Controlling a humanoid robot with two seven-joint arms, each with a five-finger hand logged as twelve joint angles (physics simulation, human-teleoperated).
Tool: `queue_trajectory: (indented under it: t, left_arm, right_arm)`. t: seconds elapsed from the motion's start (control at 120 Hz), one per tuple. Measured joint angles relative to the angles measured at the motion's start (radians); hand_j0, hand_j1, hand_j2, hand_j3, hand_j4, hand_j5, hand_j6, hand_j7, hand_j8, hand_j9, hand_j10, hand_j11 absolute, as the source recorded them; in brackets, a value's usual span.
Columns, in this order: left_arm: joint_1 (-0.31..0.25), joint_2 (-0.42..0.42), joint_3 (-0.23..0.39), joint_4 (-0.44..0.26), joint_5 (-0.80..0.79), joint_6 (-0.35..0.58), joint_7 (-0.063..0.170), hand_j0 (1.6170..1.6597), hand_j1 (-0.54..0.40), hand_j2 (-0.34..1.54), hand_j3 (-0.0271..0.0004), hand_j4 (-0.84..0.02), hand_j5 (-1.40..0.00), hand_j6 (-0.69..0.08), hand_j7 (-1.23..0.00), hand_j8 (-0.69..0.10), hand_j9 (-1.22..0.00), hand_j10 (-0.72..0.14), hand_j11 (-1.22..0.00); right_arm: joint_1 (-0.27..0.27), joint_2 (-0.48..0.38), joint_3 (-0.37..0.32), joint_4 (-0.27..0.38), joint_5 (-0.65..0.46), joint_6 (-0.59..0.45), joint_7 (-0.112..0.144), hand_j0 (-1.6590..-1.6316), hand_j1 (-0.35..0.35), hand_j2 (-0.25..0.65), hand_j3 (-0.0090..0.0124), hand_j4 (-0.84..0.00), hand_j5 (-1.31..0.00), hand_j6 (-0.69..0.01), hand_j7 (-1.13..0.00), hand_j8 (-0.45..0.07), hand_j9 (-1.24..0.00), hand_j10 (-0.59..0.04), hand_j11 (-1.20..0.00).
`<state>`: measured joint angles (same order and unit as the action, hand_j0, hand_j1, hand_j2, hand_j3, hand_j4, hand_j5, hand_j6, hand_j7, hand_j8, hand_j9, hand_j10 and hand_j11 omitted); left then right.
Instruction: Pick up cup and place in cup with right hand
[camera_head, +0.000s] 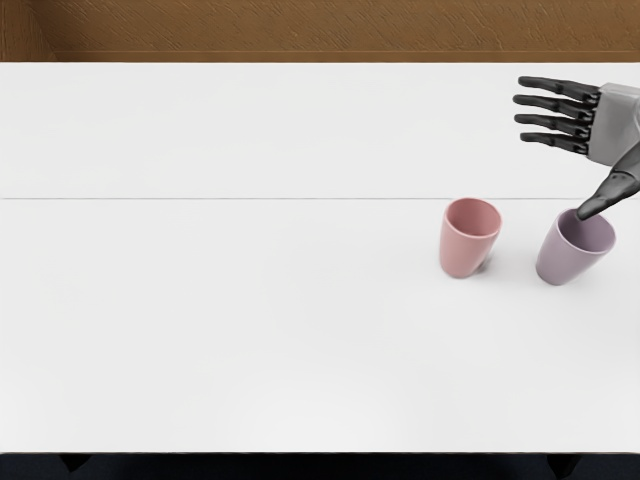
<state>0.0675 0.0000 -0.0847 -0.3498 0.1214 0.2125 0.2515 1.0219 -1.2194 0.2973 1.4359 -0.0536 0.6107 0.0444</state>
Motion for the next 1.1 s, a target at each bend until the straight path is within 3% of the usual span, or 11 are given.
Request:
queue_trajectory:
  t: [0.367,0.392,0.483,0.567,0.692,0.775,0.833,0.942,1.1]
  left_arm:
    - [0.000,0.000,0.000,0.000,0.000,0.000,0.000,1.6581,0.349,0.00,-0.0002,0.000,0.00,0.000,0.00,0.000,0.00,0.000,0.00]
    - [0.000,0.000,0.000,0.000,0.000,0.000,0.000,1.6581,0.349,0.00,-0.0002,0.000,0.00,0.000,0.00,0.000,0.00,0.000,0.00]
    - [0.000,0.000,0.000,0.000,0.000,0.000,0.000,1.6581,0.349,0.00,-0.0002,0.000,0.00,0.000,0.00,0.000,0.00,0.000,0.00]
    - [0.000,0.000,0.000,0.000,0.000,0.000,0.000,1.6581,0.349,0.00,-0.0002,0.000,0.00,0.000,0.00,0.000,0.00,0.000,0.00]
    - [0.000,0.000,0.000,0.000,0.000,0.000,0.000,1.6581,0.349,0.00,-0.0002,0.000,0.00,0.000,0.00,0.000,0.00,0.000,0.00]
    - [-0.001,0.000,0.000,0.000,0.000,0.000,0.000,1.6581,0.349,0.00,-0.0002,0.000,0.00,0.000,0.00,0.000,0.00,0.000,0.00]
    - [-0.001,0.000,0.000,0.000,0.000,0.000,0.000,1.6581,0.349,0.00,-0.0001,0.000,0.00,0.000,0.00,0.000,0.00,0.000,0.00]
    - [0.000,0.000,0.000,0.000,0.000,0.000,0.000,1.6581,0.349,0.00,-0.0001,0.000,0.00,0.000,0.00,0.000,0.00,0.000,0.00]
    - [-0.001,0.000,0.000,0.000,0.000,0.000,0.000,1.6581,0.349,0.00,-0.0001,0.000,0.00,0.000,0.00,0.000,0.00,0.000,0.00]
  right_arm:
    - [0.008,0.028,0.005,0.000,-0.001,0.000,-0.011,-1.6580,-0.349,0.003,0.0000,0.000,0.00,0.001,0.00,0.000,0.00,0.000,0.00]
    - [0.012,0.035,0.006,0.001,-0.003,0.000,-0.033,-1.6580,-0.349,0.003,0.0000,0.000,0.00,0.001,0.00,0.000,0.00,0.000,0.00]
    - [0.049,0.089,0.008,0.009,-0.037,0.000,-0.156,-1.6580,-0.349,0.003,0.0000,0.000,0.00,0.001,0.00,0.000,0.00,0.000,0.00]
    - [0.087,0.133,0.009,0.039,-0.109,-0.040,-0.223,-1.6580,-0.349,0.002,0.0000,0.000,0.00,0.000,0.00,0.000,0.00,-0.001,0.00]
    - [0.162,0.157,0.008,0.159,-0.228,-0.241,-0.361,-1.6581,-0.349,0.001,0.0000,-0.001,0.00,-0.001,0.00,-0.001,0.00,-0.001,0.00]
    - [0.193,0.165,0.007,0.242,-0.333,-0.407,-0.499,-1.6581,-0.349,0.001,0.0000,-0.002,0.00,-0.003,0.00,-0.002,0.00,-0.002,0.00]
    - [0.208,0.179,0.001,0.271,-0.403,-0.488,-0.564,-1.6581,-0.349,0.001,0.0000,-0.002,0.00,-0.003,0.00,-0.003,0.00,-0.002,0.00]
    - [0.216,0.269,-0.031,0.292,-0.536,-0.605,-0.623,-1.6581,-0.349,0.001,0.0000,-0.003,0.00,-0.004,0.00,-0.003,0.00,-0.003,0.00]
    - [0.208,0.360,-0.099,0.297,-0.627,-0.719,-0.648,-1.6581,-0.349,0.001,0.0000,-0.003,0.00,-0.005,0.00,-0.004,0.00,-0.003,0.00]
